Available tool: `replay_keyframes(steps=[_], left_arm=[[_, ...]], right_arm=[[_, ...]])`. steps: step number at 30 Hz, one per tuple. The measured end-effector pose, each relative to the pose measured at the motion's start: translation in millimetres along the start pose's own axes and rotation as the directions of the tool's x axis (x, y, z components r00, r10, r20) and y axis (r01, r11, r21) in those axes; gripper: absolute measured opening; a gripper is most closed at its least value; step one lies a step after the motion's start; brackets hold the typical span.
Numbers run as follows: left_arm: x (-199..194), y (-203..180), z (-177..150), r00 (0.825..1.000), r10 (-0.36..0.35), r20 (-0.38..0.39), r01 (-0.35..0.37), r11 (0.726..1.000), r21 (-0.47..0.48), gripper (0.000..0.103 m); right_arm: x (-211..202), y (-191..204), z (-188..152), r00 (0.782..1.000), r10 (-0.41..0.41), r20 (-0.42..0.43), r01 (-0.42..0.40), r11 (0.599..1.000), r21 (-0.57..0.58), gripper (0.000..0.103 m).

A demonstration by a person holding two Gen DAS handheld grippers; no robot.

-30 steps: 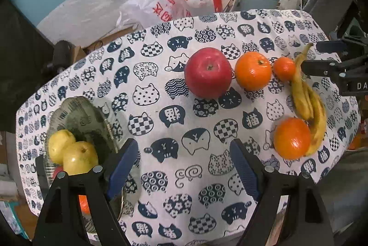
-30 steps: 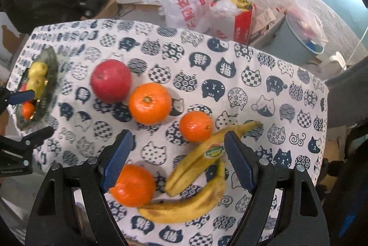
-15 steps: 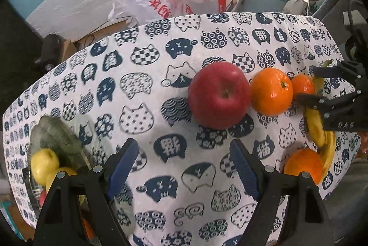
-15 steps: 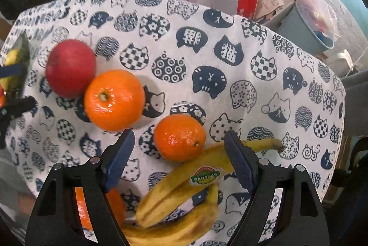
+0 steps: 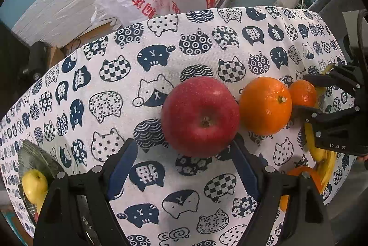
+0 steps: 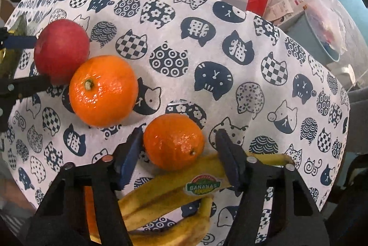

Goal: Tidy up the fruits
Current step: 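Grasp the red apple with the left gripper while the right gripper grasps a tangerine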

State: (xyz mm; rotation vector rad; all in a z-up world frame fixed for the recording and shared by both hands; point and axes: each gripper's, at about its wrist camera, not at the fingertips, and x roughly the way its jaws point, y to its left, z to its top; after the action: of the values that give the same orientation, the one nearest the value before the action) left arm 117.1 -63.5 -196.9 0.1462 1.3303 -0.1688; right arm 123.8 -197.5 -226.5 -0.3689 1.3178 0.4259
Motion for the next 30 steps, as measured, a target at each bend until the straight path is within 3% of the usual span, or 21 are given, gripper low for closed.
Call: replay_keyframes(steps=[1, 2, 11, 21, 23, 30], left_arm=[[0.5, -1.1, 0.8, 1.000, 0.006, 0.001, -0.006, 1.000, 0.003, 0.086], [1.0, -1.5, 1.8, 1.000, 0.007, 0.002, -0.007, 1.000, 0.005, 0.086], [5.1, -2.9, 11.3, 1.000, -0.009, 0.012, 0.009, 1.000, 0.003, 0.086], [22.5, -11.4, 24.1, 1.000, 0.008, 0.029, -0.009, 0.999, 0.038, 0.086], [23.4, -9.8, 24.5, 0.999, -0.027, 0.034, 0.026, 0.999, 0.034, 0.076], [21.8, -8.8, 19.7, 0.998, -0.028, 0.055, 0.026, 0.999, 0.033, 0.076]], right_arm=[[1.2, -0.2, 0.3, 1.000, 0.008, -0.003, -0.008, 1.000, 0.001, 0.052], [3.7, -0.3, 1.9, 1.000, 0.022, -0.011, -0.022, 1.000, 0.001, 0.051], [0.1, 6.5, -0.7, 1.000, 0.018, 0.018, -0.018, 1.000, -0.002, 0.050], [-32.3, 11.6, -2.0, 0.996, 0.039, 0.080, -0.043, 0.998, 0.055, 0.050], [-35.3, 9.3, -4.1, 0.996, 0.043, 0.084, -0.049, 0.996, 0.069, 0.050], [-37.3, 3.4, -3.4, 0.995, 0.047, 0.092, -0.056, 0.994, 0.095, 0.050]])
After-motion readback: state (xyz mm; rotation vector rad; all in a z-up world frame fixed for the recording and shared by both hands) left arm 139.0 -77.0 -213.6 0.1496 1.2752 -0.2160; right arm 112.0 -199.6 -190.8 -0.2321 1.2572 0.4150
